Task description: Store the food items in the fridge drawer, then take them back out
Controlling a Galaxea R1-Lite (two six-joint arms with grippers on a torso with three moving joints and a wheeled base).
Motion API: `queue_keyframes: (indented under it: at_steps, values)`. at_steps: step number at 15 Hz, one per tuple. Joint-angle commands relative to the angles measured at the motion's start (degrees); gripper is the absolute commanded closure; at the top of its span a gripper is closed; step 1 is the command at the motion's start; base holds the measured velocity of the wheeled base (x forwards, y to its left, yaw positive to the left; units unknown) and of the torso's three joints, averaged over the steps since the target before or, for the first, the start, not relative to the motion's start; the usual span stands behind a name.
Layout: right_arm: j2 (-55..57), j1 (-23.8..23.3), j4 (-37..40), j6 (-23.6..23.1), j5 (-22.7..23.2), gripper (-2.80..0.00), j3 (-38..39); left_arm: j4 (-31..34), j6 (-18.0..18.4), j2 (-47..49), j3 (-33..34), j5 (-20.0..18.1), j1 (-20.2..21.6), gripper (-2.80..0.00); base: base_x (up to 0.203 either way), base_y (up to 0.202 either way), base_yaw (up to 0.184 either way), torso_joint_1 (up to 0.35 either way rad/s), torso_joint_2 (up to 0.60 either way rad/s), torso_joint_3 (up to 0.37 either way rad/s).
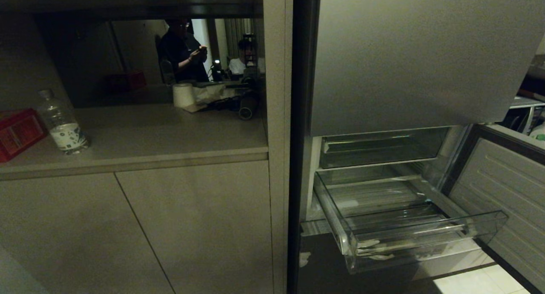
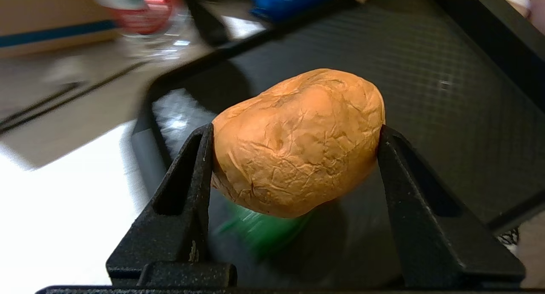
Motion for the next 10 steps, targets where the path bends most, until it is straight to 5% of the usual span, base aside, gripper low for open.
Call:
queue_keyframes:
  at_steps: [1,4,5,10]
  values:
    - [7.5,-0.7,-0.1,0.0,-0.8,0.0,-4.8,0.0,0.0,0.1,0.0,0.0,0.0,0.0,0.0,0.0,0.0,0.0,0.0,0.0]
    - [8.8,-1.2,0.0,0.0,-1.5,0.0,-6.6,0.0,0.0,0.1,0.0,0.0,0.0,0.0,0.0,0.0,0.0,0.0,0.0,0.0]
    - [9.5,-1.2,0.2,0.1,-1.9,-2.8,-7.4,0.0,0.0,0.1,0.0,0.0,0.0,0.0,0.0,0.0,0.0,0.0,0.0,0.0]
    - [10.6,-1.8,0.3,1.4,-2.1,-2.8,-9.3,0.0,0.0,0.1,0.0,0.0,0.0,0.0,0.0,0.0,0.0,0.0,0.0,0.0]
